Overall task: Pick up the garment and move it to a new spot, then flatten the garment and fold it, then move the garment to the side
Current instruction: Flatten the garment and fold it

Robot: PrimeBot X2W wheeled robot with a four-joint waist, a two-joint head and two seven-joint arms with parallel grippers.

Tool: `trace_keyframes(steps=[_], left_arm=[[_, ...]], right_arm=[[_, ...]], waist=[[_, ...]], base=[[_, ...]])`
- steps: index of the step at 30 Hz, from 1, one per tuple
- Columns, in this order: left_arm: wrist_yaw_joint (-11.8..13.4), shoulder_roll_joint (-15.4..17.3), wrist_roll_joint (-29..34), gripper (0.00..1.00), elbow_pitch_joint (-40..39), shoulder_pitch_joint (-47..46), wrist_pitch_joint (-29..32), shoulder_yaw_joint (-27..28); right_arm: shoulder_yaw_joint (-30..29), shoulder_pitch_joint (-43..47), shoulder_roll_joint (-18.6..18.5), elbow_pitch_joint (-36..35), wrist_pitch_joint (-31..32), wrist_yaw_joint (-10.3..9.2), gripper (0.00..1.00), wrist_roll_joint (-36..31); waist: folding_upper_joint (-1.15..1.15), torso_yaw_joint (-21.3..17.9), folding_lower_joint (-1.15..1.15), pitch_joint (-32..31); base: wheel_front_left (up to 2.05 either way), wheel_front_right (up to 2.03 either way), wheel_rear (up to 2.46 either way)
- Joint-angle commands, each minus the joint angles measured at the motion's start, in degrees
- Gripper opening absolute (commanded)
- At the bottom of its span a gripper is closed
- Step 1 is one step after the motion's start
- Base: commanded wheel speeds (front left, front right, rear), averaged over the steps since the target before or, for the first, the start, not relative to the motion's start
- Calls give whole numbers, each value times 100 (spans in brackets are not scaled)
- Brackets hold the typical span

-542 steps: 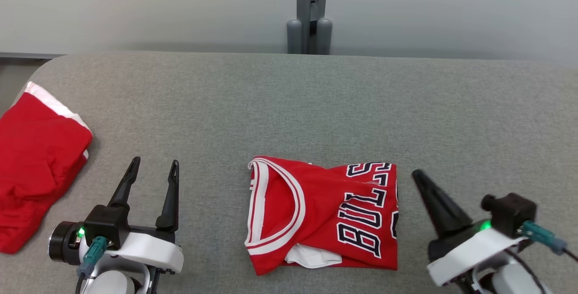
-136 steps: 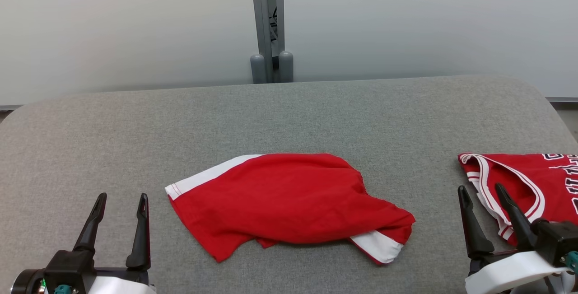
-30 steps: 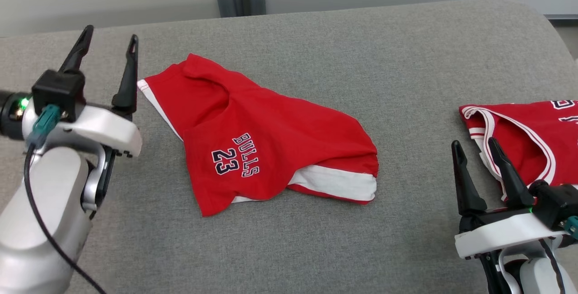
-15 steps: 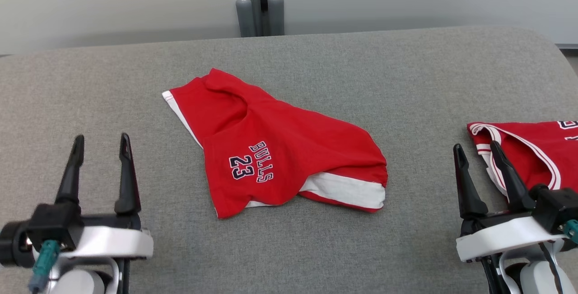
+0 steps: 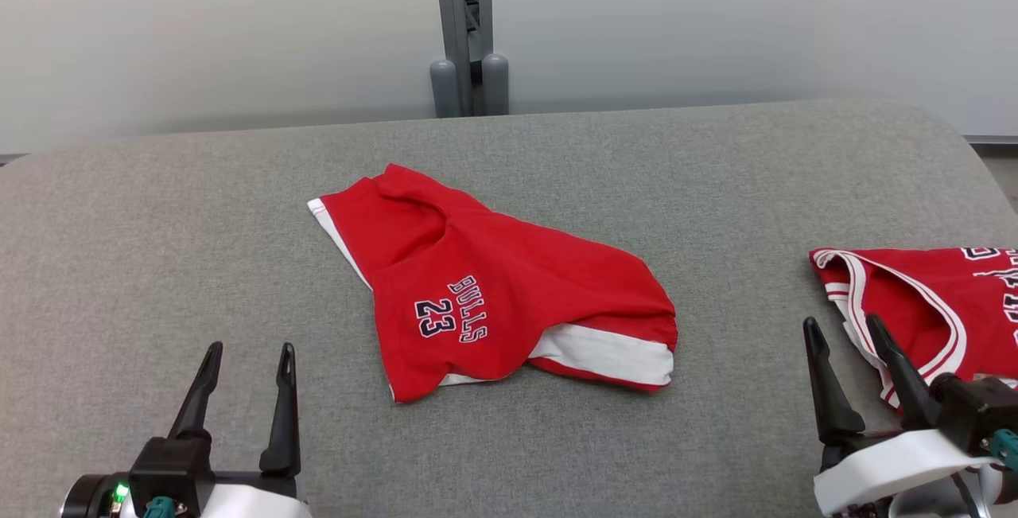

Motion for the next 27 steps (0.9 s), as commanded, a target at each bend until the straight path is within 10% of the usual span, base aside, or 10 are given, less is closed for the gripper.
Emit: trace_keyframes(steps=[1,21,27], left_arm=[[39,38,-1,100,-9,52,12,-3],[-90,213,115,100,-172,-308,225,-189],[-584,88,29,100,96,-618,523,-693]], right_arm=[[0,97,-35,-20,33,2,100,-14],[41,78,-36,-163,56,2,100,76],[164,-56,-38,-138,14,1,100,112]], waist=[[0,-22,0,-28],[0,-84,0,100],[0,-249,0,284]], base=[[0,0,0],[0,0,0],[0,0,0]])
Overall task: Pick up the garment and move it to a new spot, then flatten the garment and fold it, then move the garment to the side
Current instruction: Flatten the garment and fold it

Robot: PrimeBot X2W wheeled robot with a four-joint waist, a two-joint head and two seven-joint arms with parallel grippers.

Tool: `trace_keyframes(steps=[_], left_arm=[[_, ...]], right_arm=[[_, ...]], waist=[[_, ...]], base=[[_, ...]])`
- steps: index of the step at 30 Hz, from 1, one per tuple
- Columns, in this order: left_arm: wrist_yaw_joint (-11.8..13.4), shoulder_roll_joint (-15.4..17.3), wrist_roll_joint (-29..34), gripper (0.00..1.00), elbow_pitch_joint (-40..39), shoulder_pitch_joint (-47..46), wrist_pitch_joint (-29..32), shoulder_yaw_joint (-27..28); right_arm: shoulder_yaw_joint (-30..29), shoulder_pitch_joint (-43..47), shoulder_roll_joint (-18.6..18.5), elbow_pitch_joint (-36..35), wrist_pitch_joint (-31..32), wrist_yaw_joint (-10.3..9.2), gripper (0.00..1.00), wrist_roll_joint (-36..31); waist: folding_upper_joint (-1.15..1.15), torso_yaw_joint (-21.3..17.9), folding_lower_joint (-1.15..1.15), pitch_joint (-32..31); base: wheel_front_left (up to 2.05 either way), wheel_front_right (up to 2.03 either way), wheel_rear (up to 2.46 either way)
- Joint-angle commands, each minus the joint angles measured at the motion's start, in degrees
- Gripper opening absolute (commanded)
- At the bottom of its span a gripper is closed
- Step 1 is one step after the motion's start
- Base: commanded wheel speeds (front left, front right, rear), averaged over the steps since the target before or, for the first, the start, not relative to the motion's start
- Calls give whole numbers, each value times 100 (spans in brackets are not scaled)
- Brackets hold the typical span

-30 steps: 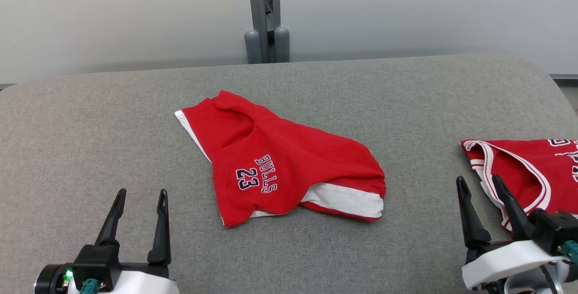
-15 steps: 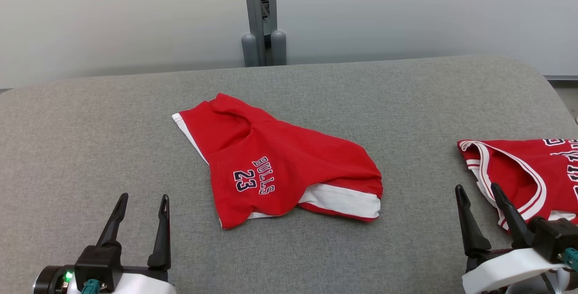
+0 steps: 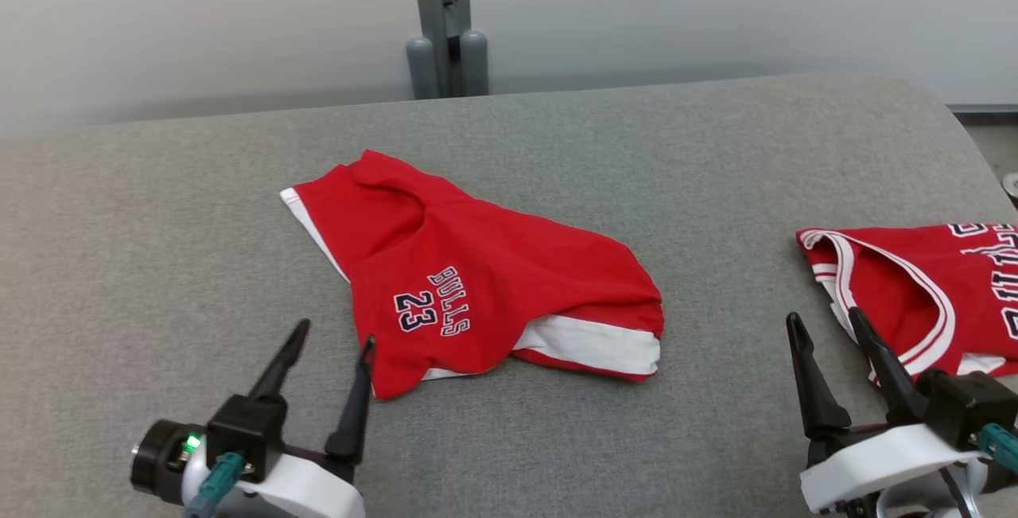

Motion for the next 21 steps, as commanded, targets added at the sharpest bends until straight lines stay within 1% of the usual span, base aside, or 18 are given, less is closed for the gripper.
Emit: trace_keyframes(steps=[1,4,8,14,15,17,21], left_arm=[[-127,-59,-78,100,192,-109,39,-93],[-304,-202,-253,100,568,-189,68,-191],[-461,-341,-478,100,1149,-229,93,-206],[-678,-481,-791,100,1861,-353,-123,-85],[-707,-494,-805,90,1938,-391,-168,-81],[-756,-536,-848,0,2053,-452,-270,-59],[-834,-539,-857,0,2169,-537,-344,-90]], right_arm=[[38,-124,-40,33,-58,2,100,50],[76,-198,-38,58,-120,2,100,87],[63,-240,-38,117,-188,1,100,117],[58,-323,-37,218,-267,2,100,149],[49,-326,-38,229,-287,2,100,147],[34,-321,-37,240,-311,2,100,147],[-4,-344,-37,247,-332,2,100,150]], waist=[[0,-134,0,111],[0,-255,0,234],[0,-381,0,367],[0,-508,0,463],[0,-515,0,471],[0,-513,0,479],[0,-489,0,486]], base=[[0,0,0],[0,0,0],[0,0,0],[0,0,0],[0,0,0],[0,0,0],[0,0,0]])
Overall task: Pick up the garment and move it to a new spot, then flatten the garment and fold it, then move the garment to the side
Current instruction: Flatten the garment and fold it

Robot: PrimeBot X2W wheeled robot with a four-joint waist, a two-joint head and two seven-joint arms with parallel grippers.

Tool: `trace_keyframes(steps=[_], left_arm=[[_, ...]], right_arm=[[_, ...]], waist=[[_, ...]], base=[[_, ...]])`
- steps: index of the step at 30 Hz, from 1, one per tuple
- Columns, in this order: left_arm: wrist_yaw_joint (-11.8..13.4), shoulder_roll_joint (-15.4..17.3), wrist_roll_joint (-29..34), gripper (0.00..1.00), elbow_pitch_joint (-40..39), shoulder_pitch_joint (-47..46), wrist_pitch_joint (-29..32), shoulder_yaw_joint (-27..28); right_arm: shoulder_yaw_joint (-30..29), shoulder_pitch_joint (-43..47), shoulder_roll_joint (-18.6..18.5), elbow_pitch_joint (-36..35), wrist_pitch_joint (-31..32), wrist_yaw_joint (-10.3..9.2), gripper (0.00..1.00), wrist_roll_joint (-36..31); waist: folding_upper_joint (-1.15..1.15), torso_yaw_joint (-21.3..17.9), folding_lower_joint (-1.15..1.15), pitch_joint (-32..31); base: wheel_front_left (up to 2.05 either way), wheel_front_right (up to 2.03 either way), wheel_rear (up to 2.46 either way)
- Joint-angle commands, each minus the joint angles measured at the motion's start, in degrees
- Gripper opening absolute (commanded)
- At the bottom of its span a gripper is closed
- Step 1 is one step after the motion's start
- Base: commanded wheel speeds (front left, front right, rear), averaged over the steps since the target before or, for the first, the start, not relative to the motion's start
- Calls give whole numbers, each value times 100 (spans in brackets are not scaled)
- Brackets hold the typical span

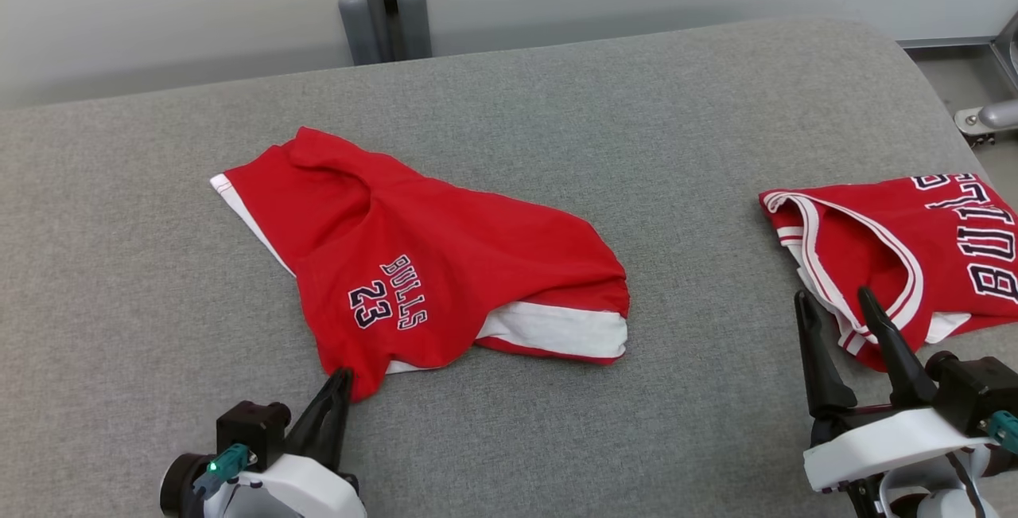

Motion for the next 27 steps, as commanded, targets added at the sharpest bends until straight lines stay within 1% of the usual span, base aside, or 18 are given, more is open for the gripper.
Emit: trace_keyframes(steps=[1,5,7,9,11,16,20,24,27], left_arm=[[-50,43,-11,0,17,-131,-34,14],[-85,71,24,0,-133,-151,-134,-6],[-37,123,100,0,-316,-128,-152,-20],[46,231,229,0,-634,-71,-110,-64],[141,335,316,0,-1135,31,15,-91],[373,715,370,0,-2659,428,783,-191],[463,992,324,0,-3818,855,1441,-361],[575,1202,272,0,-4723,1162,1925,-450],[625,1328,190,0,-5213,1319,2134,-420]], right_arm=[[-28,-48,-34,0,-49,2,100,22],[-126,-49,-35,-2,-66,2,100,-13],[-157,-37,-35,5,-75,2,100,-21],[-197,-10,-33,3,-68,2,100,-37],[-264,35,-35,-9,-70,2,100,-52],[-386,112,-33,-25,-43,2,100,-84],[-479,210,-34,-44,-16,1,100,-115],[-557,272,-34,-82,-2,2,100,-139],[-613,337,-32,-107,35,1,100,-125]], waist=[[0,18,0,-5],[0,97,0,-48],[0,138,0,-84],[0,185,0,-130],[0,257,0,-189],[0,448,0,-325],[0,622,0,-442],[0,817,0,-535],[0,927,0,-580]], base=[[0,0,0],[0,0,0],[0,0,0],[0,0,0],[0,0,0],[0,0,0],[0,0,0],[0,0,0],[0,0,0]])
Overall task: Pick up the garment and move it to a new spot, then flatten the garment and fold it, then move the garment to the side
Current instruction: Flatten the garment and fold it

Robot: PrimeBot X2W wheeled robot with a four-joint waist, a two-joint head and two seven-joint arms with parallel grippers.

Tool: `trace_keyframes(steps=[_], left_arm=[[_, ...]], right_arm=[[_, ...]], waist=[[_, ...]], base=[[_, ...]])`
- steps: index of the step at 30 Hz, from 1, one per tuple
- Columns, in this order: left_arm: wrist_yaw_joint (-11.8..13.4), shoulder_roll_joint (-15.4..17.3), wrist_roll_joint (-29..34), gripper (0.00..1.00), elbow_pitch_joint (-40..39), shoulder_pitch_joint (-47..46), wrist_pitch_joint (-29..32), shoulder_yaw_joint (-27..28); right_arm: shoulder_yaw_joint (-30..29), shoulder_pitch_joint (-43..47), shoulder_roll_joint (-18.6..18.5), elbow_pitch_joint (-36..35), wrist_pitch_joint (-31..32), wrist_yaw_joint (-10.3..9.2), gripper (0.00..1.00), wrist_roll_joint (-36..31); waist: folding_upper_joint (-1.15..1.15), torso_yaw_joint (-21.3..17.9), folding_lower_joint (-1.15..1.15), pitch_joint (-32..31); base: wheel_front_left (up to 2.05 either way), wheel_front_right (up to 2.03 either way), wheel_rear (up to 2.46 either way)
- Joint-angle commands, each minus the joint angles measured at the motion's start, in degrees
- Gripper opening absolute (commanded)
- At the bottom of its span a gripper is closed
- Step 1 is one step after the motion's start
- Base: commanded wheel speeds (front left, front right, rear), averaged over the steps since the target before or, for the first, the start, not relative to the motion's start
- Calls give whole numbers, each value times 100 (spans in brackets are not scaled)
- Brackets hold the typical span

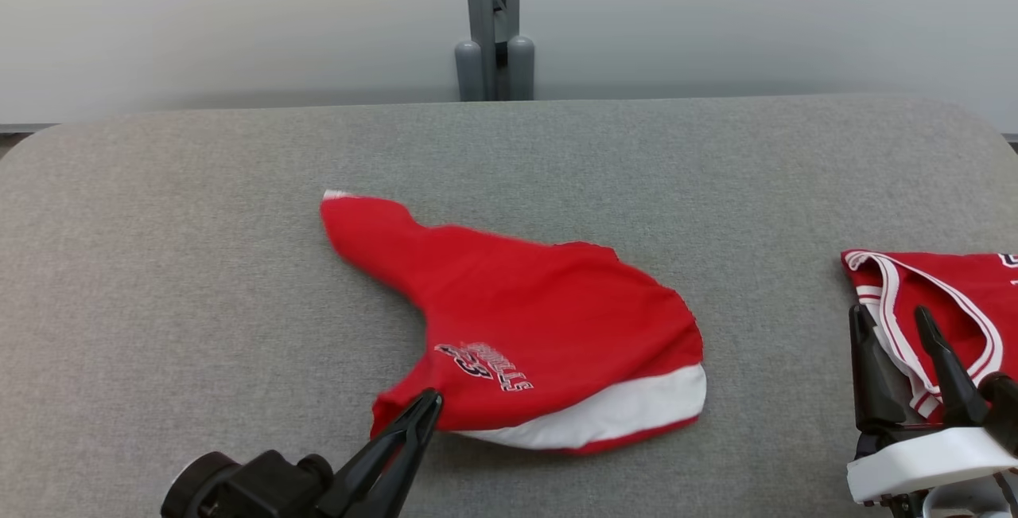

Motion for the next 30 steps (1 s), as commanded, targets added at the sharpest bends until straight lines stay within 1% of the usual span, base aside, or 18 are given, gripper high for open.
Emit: trace_keyframes(steps=[1,4,5,7,8,10,11,16,17,19,22,25,26,27,28,30], left_arm=[[48,63,-48,0,-143,51,22,81],[104,195,-38,0,-124,8,129,229],[90,242,-53,0,-39,-32,160,256],[48,180,-219,0,176,-128,136,345],[19,289,-194,0,372,-179,167,404],[-83,161,-416,0,759,-341,132,467],[-119,224,-405,0,1008,-437,134,508],[-394,43,-815,0,2327,-977,15,712],[-394,43,-815,0,2327,-977,15,712],[-489,8,-852,0,2862,-1186,-70,766],[-629,-178,-1018,0,3549,-1440,-269,820],[-786,-364,-1085,0,4097,-1675,-499,808],[-827,-418,-1087,5,4258,-1741,-574,796],[-823,-467,-1055,36,4420,-1810,-664,798],[-794,-521,-1017,100,4545,-1883,-793,821],[-764,-624,-996,100,4759,-1971,-1007,853]], right_arm=[[-27,72,-34,-28,26,2,100,0],[0,52,-33,-57,23,1,100,26],[30,38,-33,-54,33,2,100,34],[99,-7,-35,-49,42,2,100,41],[135,-27,-33,-41,46,2,100,43],[163,-35,-36,-21,34,2,100,59],[202,-46,-37,-10,33,1,100,69],[293,-176,-34,23,9,2,100,105],[293,-176,-34,23,9,2,100,105],[303,-194,-33,42,-16,2,100,112],[299,-255,-32,56,-41,2,100,122],[279,-286,-32,68,-77,1,100,132],[278,-289,-33,73,-80,1,100,137],[277,-291,-33,76,-76,2,100,138],[287,-302,-32,81,-74,1,100,139],[297,-354,-33,81,-76,1,100,143]], waist=[[0,75,0,-47],[0,86,0,-66],[0,63,0,-69],[0,1,0,-56],[0,-54,0,-44],[0,-152,0,-8],[0,-218,0,20],[0,-534,0,230],[0,-534,0,230],[0,-630,0,317],[0,-722,0,422],[0,-735,0,505],[0,-727,0,524],[0,-717,0,543],[0,-704,0,558],[0,-672,0,575]], base=[[0,0,0],[0,0,0],[0,0,0],[0,0,0],[0,0,0],[0,0,0],[0,0,0],[0,0,0],[0,0,0],[0,0,0],[0,0,0],[0,0,0],[0,0,0],[0,0,0],[0,0,0],[0,0,0]])
